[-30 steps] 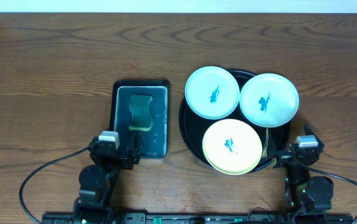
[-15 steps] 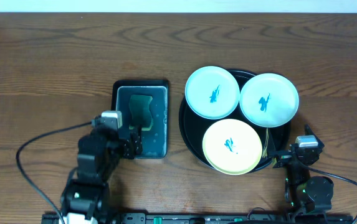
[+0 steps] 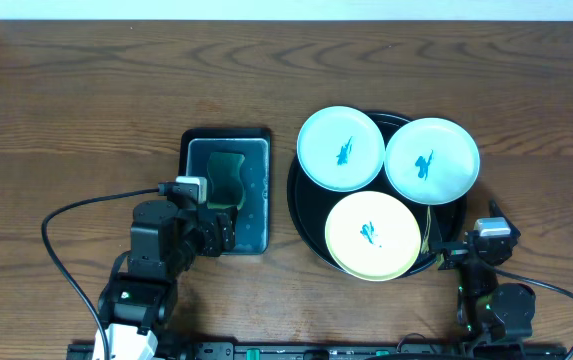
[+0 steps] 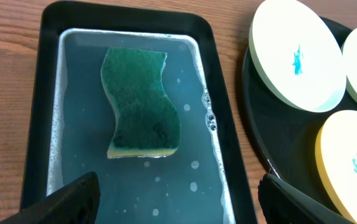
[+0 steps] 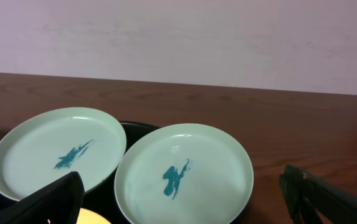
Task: Clean dirty plates on tray and stack at the side
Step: 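Raise the left arm over the sponge tray and the right arm toward the plates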
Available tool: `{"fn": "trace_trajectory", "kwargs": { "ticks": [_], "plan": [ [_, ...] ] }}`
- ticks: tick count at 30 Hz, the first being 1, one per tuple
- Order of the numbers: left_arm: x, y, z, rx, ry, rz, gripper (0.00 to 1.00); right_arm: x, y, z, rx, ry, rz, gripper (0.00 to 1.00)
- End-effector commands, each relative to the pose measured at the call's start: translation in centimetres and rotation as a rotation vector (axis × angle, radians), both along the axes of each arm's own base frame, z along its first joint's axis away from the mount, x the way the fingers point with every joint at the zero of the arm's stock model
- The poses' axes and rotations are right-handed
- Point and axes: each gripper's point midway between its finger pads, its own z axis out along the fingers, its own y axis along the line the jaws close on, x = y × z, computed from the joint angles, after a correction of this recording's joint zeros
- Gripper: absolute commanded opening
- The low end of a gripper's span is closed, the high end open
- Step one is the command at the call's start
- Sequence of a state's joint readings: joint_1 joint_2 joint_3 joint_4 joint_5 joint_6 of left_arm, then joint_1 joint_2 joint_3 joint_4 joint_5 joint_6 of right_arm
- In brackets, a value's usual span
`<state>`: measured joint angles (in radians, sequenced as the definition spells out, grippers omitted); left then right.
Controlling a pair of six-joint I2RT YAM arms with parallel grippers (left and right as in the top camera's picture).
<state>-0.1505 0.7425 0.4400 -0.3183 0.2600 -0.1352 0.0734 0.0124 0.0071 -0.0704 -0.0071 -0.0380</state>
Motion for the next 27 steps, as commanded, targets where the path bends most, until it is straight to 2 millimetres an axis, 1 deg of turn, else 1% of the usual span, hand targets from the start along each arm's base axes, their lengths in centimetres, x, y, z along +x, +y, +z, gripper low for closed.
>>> {"fn": "trace_trajectory", "kwargs": {
  "ticks": [1, 7, 14, 27],
  "plan": [
    [0.24, -0.21, 1.25, -0.022, -0.022, -0.003, 0.82, 0.0, -0.23, -0.13, -0.008, 0.003, -0.009, 0.99],
    [0.18, -0.2, 1.17, -0.021, -0.018, -0.003, 0.82, 0.0, -0.24, -0.12, -0.008, 0.002, -0.009, 0.99],
    [-0.38, -0.16, 0.53, -0.018, 0.017, -0.005, 0.82, 0.01, -0.29, -0.11, -0.009, 0.002, -0.012, 0.99],
    [-0.17, -0.11, 0.59, -0.016, 0.011, -0.002, 0.82, 0.0, -0.17, -0.12, -0.001, 0.003, -0.005, 0.99]
  ]
}}
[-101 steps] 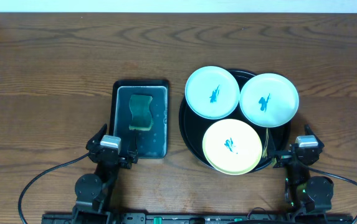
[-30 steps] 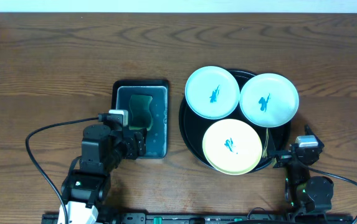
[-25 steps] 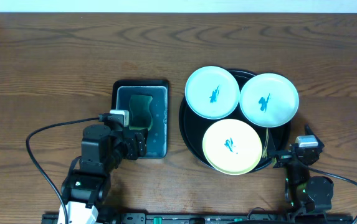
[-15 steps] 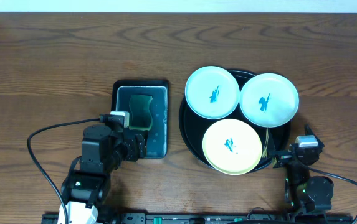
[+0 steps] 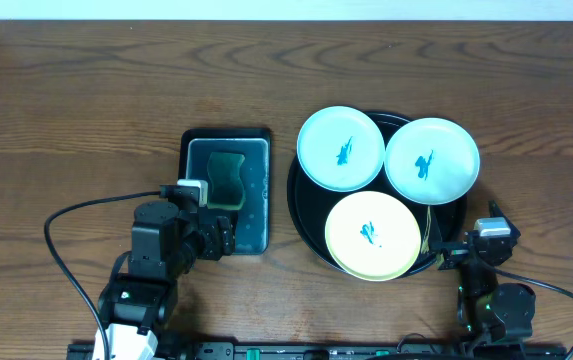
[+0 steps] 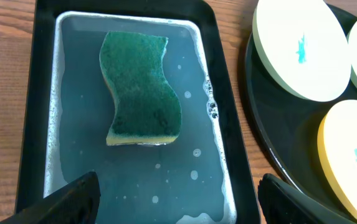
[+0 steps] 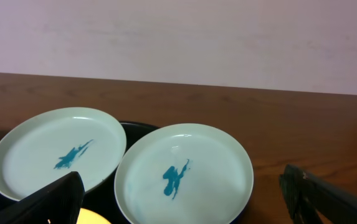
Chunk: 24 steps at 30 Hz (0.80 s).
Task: Clean dirty plates on tray and stack at the side
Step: 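Raise the left arm over the sponge tray and the right arm toward the plates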
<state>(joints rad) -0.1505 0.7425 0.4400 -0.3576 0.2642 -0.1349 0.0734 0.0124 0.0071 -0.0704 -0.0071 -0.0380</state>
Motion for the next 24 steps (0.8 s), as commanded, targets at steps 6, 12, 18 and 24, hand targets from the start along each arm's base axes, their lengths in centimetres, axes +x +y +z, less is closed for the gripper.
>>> {"fn": "trace_trajectory", "kwargs": {
  "ticks": [6, 12, 18, 24],
  "plan": [
    [0.5, -0.1, 0.9, -0.017, -0.012, 0.002, 0.82, 0.0, -0.2, 0.4, 0.027, -0.018, -0.007, 0.99],
    [0.5, -0.1, 0.4, -0.014, 0.008, 0.002, 0.82, 0.1, -0.2, 0.4, 0.191, -0.003, -0.023, 0.99],
    [0.6, -0.2, 0.4, -0.014, 0.008, 0.002, 0.82, 0.0, -0.5, 1.1, 0.194, -0.01, -0.04, 0.99],
    [0.8, 0.0, 0.6, -0.009, 0.002, 0.009, 0.82, 0.0, -0.6, 1.9, 0.198, 0.035, -0.046, 0.99]
  ]
}}
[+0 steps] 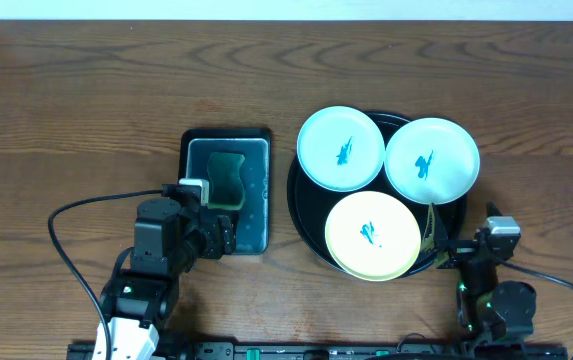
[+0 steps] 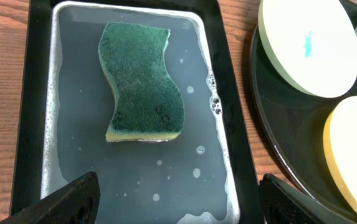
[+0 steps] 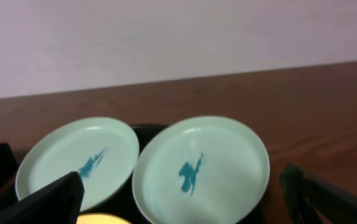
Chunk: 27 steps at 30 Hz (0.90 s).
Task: Clean dirty plates on tray and stack at the side
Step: 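Raise the left arm over the sponge tray and the right arm toward the plates, then lower the left gripper and pinch the green sponge in the water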
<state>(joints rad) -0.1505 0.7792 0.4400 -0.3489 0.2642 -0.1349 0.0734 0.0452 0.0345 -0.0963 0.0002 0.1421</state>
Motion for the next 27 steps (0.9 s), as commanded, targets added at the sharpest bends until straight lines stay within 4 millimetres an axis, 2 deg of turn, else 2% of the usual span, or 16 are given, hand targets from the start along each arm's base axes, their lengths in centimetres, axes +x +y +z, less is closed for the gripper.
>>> {"fn": "trace_trajectory", "kwargs": {
  "ticks": [1, 5, 9, 19, 27],
  "plan": [
    [0.7, 0.1, 1.4, -0.007, -0.029, 0.016, 0.82, 0.0, -0.4, 2.0, 0.02, 0.01, -0.023, 0.99],
    [1.2, 0.4, 2.2, 0.005, -0.049, 0.033, 0.82, 0.5, -0.4, 2.1, 0.014, 0.091, -0.024, 0.99],
    [1.7, 0.4, 2.9, 0.008, -0.036, 0.033, 0.82, 1.9, -0.2, 2.7, 0.007, 0.184, -0.021, 0.99],
    [2.5, 0.3, 3.3, 0.033, 0.122, 0.032, 0.82, 5.5, 0.2, 3.3, -0.005, 0.414, -0.009, 0.99],
    [3.5, 0.1, 4.6, 0.05, 0.225, 0.031, 0.82, 6.2, 1.8, 3.1, -0.006, 0.617, 0.075, 0.99]
  ]
}}
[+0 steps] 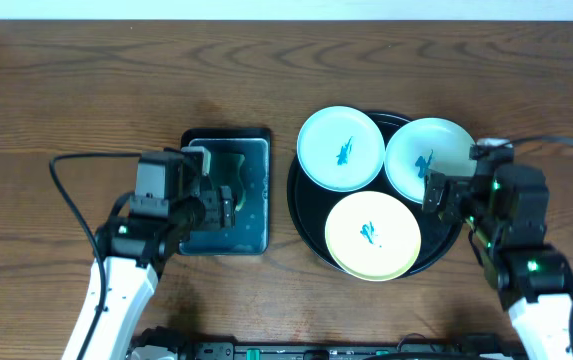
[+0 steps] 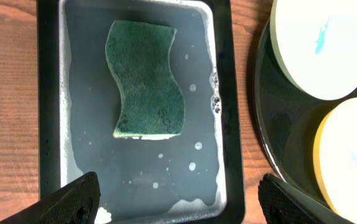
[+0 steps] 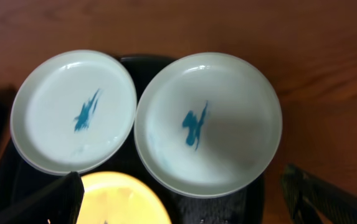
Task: Clean dirty plates on tray and stack at the side
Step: 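Lower the left gripper and pinch the green sponge in the water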
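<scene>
Three dirty plates lie on a round black tray [image 1: 304, 215]: two pale ones [image 1: 341, 148] [image 1: 416, 160] and a yellow one [image 1: 371, 235], each with a blue smear. In the right wrist view the pale plates [image 3: 72, 112] [image 3: 208, 124] and the yellow plate [image 3: 119, 199] show from above. My right gripper [image 3: 181, 199] hangs open over the tray's right side, holding nothing. A green sponge [image 2: 147, 87] lies in soapy water in a black rectangular tray [image 2: 231, 124]. Above that tray's near half, my left gripper [image 2: 178, 199] is open and empty.
The round tray [image 2: 278, 124] sits just right of the water tray, with a narrow strip of wood between them. Brown wooden table [image 1: 86, 90] surrounds both. Cables trail from each arm at the front.
Both arms have risen and moved forward. The left gripper is now over the water tray, looking straight down. The right gripper has gone from the front edge to above the round tray's right side.
At the first two moments both arms sat low at the table's front edge, grippers open, the left facing the sponge tray and the right seeing the plates at a flat angle. Then the right view tilted slightly. Now both grippers hang open above their trays; plates and sponge are unmoved.
</scene>
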Available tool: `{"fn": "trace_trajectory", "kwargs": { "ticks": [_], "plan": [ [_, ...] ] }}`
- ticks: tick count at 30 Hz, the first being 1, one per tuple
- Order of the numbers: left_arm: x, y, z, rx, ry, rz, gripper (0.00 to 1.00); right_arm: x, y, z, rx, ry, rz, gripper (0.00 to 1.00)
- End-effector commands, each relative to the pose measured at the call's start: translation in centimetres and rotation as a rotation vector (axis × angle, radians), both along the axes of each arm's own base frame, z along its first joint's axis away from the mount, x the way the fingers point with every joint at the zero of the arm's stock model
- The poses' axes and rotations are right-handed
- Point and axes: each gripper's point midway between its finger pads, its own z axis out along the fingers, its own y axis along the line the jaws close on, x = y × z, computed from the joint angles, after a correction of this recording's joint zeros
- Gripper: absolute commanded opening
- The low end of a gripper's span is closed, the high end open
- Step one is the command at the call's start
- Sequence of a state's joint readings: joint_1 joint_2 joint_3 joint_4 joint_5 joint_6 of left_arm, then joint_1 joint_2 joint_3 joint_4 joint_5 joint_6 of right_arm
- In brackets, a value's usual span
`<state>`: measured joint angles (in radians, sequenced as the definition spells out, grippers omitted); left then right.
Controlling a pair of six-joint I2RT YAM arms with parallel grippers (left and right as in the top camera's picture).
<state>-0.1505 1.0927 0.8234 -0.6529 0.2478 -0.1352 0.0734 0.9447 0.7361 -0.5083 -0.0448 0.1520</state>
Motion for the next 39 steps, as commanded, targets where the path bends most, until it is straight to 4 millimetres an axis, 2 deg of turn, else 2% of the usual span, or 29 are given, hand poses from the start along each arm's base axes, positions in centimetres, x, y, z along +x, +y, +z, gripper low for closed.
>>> {"fn": "trace_trajectory", "kwargs": {
  "ticks": [1, 8, 13, 19, 24, 29, 33, 39],
  "plan": [
    [1.2, 0.3, 1.9, 0.007, 0.008, 0.022, 0.82, 0.5, 0.6, 1.4, 0.012, 0.028, 0.04, 0.99],
    [0.4, 2.6, 4.8, 0.029, 0.202, 0.1, 0.82, -0.5, 0.6, 1.6, -0.007, 0.134, 0.053, 0.99],
    [0.4, 3.3, 5.4, 0.029, 0.228, 0.125, 0.82, -0.4, 0.9, 2.4, 0.007, 0.106, 0.07, 0.99],
    [3.2, 3.2, 6.4, 0.017, 0.107, 0.126, 0.82, -0.5, 3.5, 3.2, 0.114, 0.086, 0.181, 0.99],
    [6.1, 3.3, 6.8, 0.015, 0.021, 0.132, 0.82, -0.3, 3.7, 3.4, 0.12, 0.075, 0.188, 0.99],
    [8.1, 3.3, 4.7, 0.027, 0.045, 0.136, 0.82, -0.3, 3.7, 3.3, 0.125, 0.077, 0.183, 0.99],
    [9.0, 2.8, 1.5, 0.036, 0.127, 0.121, 0.81, -0.2, 3.7, 3.3, 0.125, 0.078, 0.183, 0.99],
    [9.2, 1.4, -4.3, 0.059, 0.282, 0.082, 0.79, -0.2, 3.7, 3.2, 0.126, 0.082, 0.182, 0.99]
  ]
}}
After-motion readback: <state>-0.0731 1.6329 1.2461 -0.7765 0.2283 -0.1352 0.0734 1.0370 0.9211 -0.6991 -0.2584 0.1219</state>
